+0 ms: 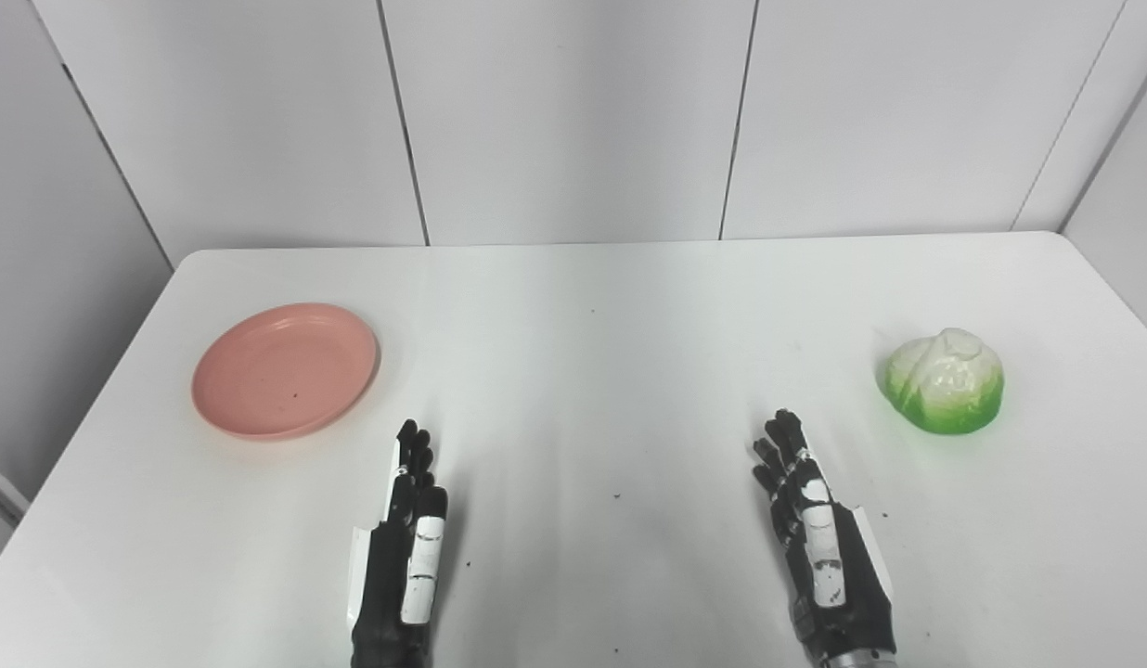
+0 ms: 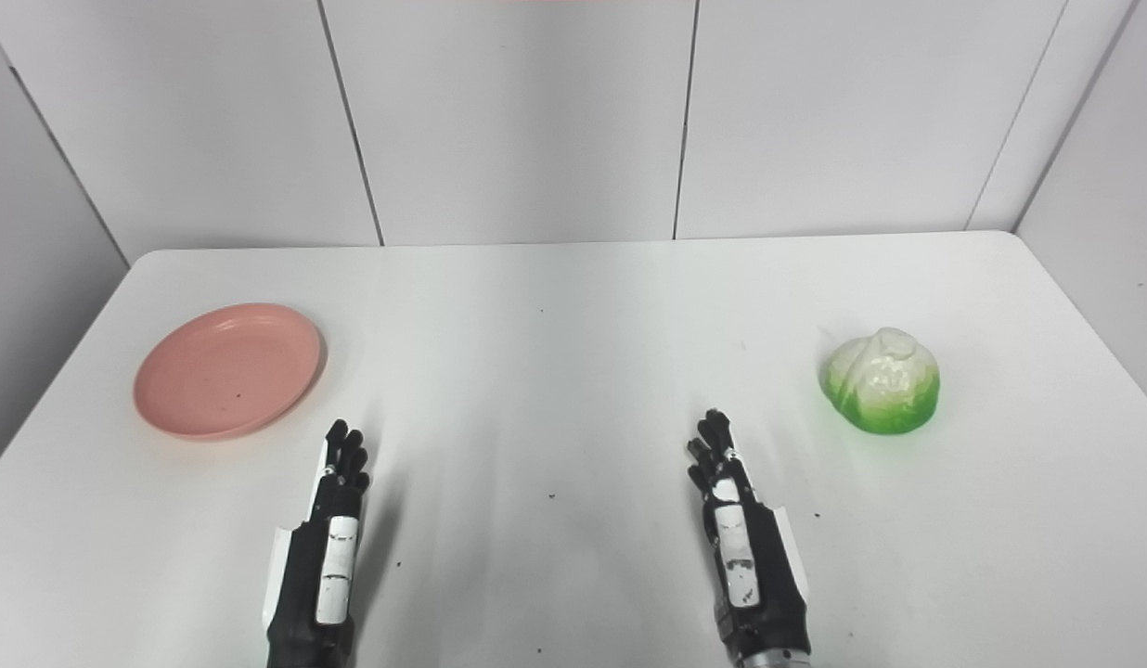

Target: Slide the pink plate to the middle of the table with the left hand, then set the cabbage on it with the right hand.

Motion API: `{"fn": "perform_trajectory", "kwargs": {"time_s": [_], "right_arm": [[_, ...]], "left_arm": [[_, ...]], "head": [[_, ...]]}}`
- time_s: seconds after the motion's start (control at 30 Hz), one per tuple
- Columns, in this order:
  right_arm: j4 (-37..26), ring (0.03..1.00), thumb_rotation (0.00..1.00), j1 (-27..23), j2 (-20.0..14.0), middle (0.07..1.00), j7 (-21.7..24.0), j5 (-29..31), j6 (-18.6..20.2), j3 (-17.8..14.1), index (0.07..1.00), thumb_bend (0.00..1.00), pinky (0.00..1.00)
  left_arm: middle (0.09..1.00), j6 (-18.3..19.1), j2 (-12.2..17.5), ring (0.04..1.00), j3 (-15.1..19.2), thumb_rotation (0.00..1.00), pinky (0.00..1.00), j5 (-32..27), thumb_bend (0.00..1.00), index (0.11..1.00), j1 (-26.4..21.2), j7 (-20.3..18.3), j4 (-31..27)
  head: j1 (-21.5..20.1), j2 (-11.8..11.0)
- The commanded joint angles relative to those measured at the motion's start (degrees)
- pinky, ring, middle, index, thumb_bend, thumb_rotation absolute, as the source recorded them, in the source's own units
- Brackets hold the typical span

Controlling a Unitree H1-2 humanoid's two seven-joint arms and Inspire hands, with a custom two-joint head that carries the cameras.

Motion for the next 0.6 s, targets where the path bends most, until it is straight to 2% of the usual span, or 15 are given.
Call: {"fn": "perform_trajectory", "kwargs": {"time_s": [0.0, 0.17, 0.27, 0.3, 0.33, 0.47, 0.57], "right_arm": [[2.2, 0.967, 0.98, 3.1, -2.3, 0.974, 0.3, 0.0, -0.9, -0.2, 0.969, 0.85, 0.99], [2.2, 0.984, 1.00, 4.3, -2.7, 0.991, 0.6, -0.3, -1.1, -0.3, 0.984, 0.86, 1.00], [-0.5, 0.974, 0.99, 5.8, -2.5, 0.983, 0.7, -0.1, 0.5, 0.1, 0.967, 0.87, 1.00], [-1.3, 0.970, 0.99, 6.1, -2.4, 0.980, 0.7, -0.1, 1.0, 0.2, 0.962, 0.87, 1.00], [-2.4, 0.969, 0.99, 6.4, -2.4, 0.979, 0.8, -0.6, 0.8, 0.6, 0.960, 0.87, 1.00], [-4.3, 0.976, 1.00, 6.6, -2.7, 0.988, 0.9, -3.1, -1.5, 1.9, 0.981, 0.84, 0.99], [-5.7, 0.976, 1.00, 6.8, -2.4, 0.989, 0.4, -3.8, -0.8, 2.0, 0.982, 0.83, 0.99]], "left_arm": [[1.000, -1.4, 2.7, 0.991, 0.0, 1.00, 1.00, -0.6, 0.74, 1.000, 1.3, -0.1, 1.4], [1.000, -1.4, 2.3, 1.000, -0.2, 0.99, 1.00, -0.2, 0.78, 1.000, 2.6, -0.3, 1.5], [1.000, 0.4, 2.1, 1.000, -0.6, 0.98, 1.00, -1.4, 0.78, 1.000, 4.0, -1.3, -1.3], [1.000, 1.1, 2.1, 1.000, -0.7, 0.98, 1.00, -1.8, 0.79, 1.000, 4.3, -1.5, -2.2], [1.000, 2.3, 2.2, 1.000, -0.9, 0.98, 1.00, -2.3, 0.79, 1.000, 4.8, -2.0, -3.8], [1.000, 4.7, 3.1, 1.000, -1.1, 0.99, 1.00, -3.5, 0.76, 1.000, 5.4, -3.2, -7.0], [1.000, 6.4, 3.3, 1.000, -0.7, 0.99, 1.00, -4.2, 0.76, 1.000, 5.2, -3.7, -8.2]], "head": [[1.5, -2.7], [2.4, -2.7], [2.5, -0.5], [2.5, -0.5], [2.5, 0.7], [1.7, 1.4], [1.0, 2.4]]}}
